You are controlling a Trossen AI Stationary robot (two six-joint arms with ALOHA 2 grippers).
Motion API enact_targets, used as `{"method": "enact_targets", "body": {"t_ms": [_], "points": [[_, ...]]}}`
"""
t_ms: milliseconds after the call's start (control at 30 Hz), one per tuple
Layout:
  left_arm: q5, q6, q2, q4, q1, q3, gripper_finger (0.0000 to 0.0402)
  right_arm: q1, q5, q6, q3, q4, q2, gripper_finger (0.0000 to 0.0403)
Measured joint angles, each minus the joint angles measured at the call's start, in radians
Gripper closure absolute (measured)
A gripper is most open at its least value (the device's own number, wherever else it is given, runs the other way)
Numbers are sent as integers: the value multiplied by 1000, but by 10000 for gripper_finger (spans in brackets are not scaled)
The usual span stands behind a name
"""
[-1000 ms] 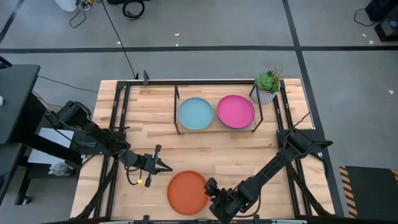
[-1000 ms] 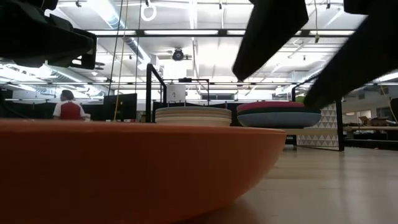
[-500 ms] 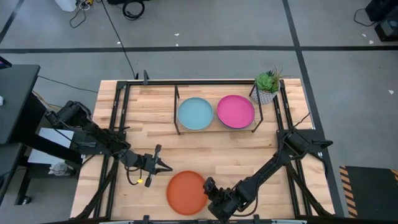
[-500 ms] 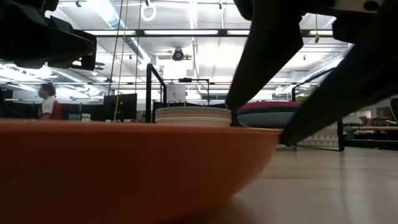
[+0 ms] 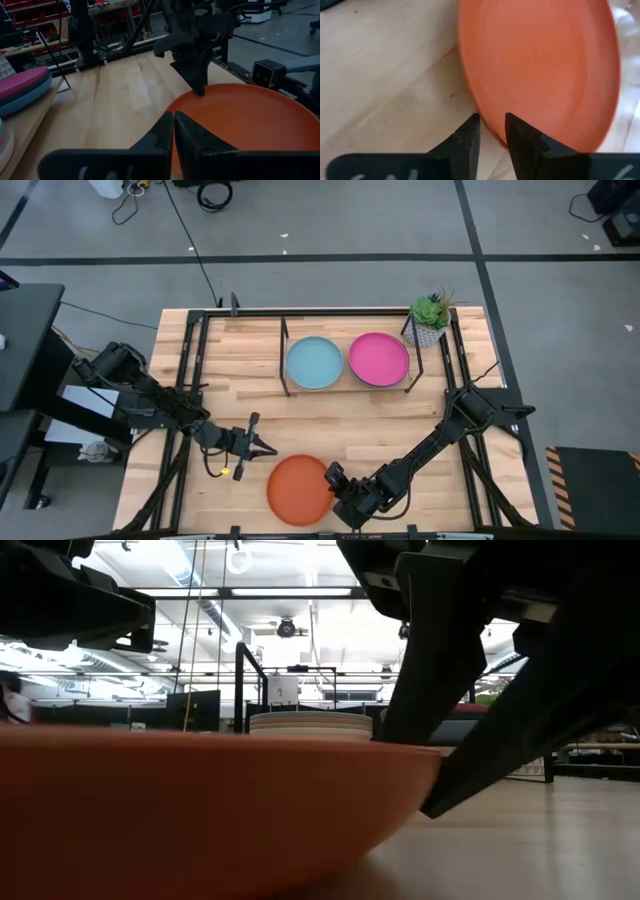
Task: Place and stack plates onto a shelf
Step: Stack the orange plate on top of the dark pink plate on the shelf
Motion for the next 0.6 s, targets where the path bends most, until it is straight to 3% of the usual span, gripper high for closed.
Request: {"method": "enact_targets", "body": {"t_ms": [333, 600], "points": [[0, 0, 0, -4, 0, 0, 379, -3, -2, 2, -1, -3, 0, 385], [0, 0, 0, -7, 0, 0, 379, 4, 16, -1, -1, 0, -4, 387]]}}
